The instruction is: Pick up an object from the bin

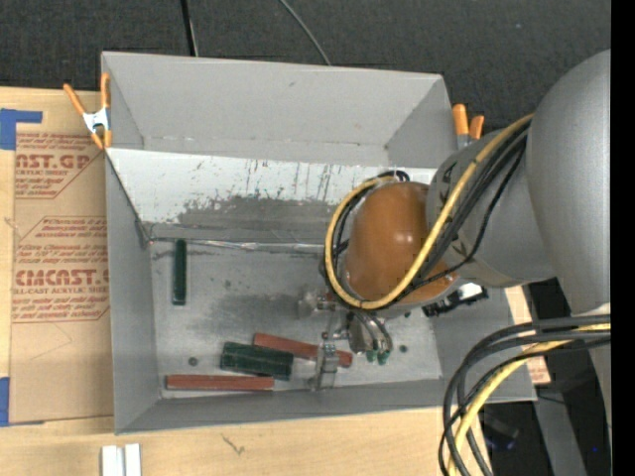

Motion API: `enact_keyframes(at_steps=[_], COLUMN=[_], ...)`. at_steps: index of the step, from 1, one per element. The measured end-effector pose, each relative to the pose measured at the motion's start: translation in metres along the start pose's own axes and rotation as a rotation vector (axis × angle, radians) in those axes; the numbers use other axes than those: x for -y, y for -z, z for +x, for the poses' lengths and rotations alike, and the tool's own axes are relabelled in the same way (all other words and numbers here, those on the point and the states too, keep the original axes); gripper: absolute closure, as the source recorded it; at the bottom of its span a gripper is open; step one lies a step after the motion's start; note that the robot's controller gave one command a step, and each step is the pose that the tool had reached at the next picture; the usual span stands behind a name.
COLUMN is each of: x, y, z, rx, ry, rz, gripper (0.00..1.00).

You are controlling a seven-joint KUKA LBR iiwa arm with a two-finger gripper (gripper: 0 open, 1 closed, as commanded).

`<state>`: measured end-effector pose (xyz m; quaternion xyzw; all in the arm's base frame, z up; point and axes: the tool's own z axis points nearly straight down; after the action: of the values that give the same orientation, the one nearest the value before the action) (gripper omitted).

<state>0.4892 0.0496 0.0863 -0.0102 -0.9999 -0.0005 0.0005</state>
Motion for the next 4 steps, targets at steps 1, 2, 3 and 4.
enact_keyframes(at_steps=[1, 2, 3, 4], x=[0.0, 0.0, 0.011, 0.011], y=[0.001, 0.001, 0.134, 0.134], z=[0.0, 0.0, -0.002, -0.002], rx=[0.002, 0.002, 0.003, 0.003], ry=[-0.002, -0.002, 0.045, 0.045], rz=[0.0, 0.0, 0.001, 0.001], gripper=[1.0, 1.0, 1.0, 1.0])
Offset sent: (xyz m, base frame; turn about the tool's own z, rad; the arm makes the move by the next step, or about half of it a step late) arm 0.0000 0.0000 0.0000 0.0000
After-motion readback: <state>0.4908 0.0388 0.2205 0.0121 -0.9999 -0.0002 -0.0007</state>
